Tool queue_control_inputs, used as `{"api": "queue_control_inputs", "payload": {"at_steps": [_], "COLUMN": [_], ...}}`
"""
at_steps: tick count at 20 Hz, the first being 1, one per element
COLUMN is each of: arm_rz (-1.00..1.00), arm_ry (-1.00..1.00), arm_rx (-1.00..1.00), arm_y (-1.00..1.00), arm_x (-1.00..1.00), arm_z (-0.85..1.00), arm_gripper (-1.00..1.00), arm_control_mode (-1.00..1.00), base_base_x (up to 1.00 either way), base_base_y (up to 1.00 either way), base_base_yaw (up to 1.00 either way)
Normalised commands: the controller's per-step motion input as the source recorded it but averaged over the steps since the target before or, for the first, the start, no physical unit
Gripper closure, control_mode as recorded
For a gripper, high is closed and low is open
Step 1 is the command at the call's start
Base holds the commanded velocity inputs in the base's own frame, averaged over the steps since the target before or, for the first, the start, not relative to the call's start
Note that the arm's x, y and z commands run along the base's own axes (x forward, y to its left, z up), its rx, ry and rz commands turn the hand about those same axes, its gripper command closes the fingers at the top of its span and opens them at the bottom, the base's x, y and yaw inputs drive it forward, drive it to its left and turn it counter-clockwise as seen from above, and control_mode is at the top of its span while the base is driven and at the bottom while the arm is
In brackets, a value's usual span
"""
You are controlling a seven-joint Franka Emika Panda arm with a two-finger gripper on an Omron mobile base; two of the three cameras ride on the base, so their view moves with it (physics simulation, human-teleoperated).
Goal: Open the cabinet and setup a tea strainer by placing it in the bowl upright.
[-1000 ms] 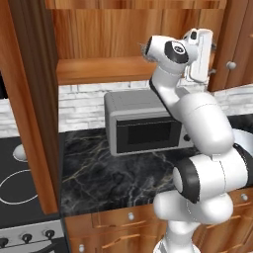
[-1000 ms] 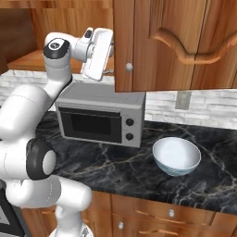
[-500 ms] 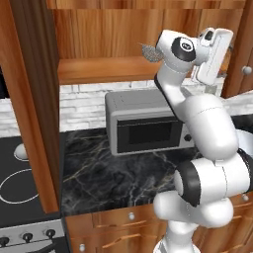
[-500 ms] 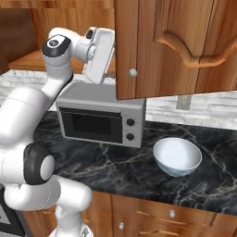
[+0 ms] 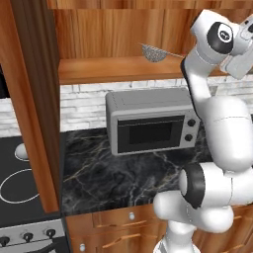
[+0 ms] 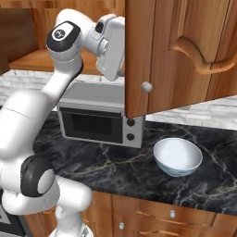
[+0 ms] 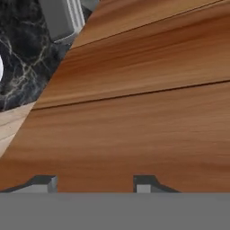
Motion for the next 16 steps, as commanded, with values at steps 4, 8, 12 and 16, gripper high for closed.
{"api": "queue_control_inputs", "payload": {"at_steps": [4,8,12,16], "arm_rz": [-0.03,0.0,0.0,0.04], "arm_ry": [-0.15,0.0,0.04,0.08], "arm_rx": [-0.01,0.0,0.0,0.0], "arm_y": [-0.79,-0.9,-0.92,-0.96], "arm_x": [-0.87,-0.49,-0.13,0.22], "arm_z": [0.06,-0.03,-0.03,0.0], "arm_gripper": [-1.0,-1.0,-1.0,-1.0], "arm_control_mode": [-1.0,-1.0,-1.0,-1.0], "base_base_x": [0.0,0.0,0.0,0.0], "base_base_y": [0.0,0.0,0.0,0.0], "base_base_yaw": [0.0,0.0,0.0,0.0]}}
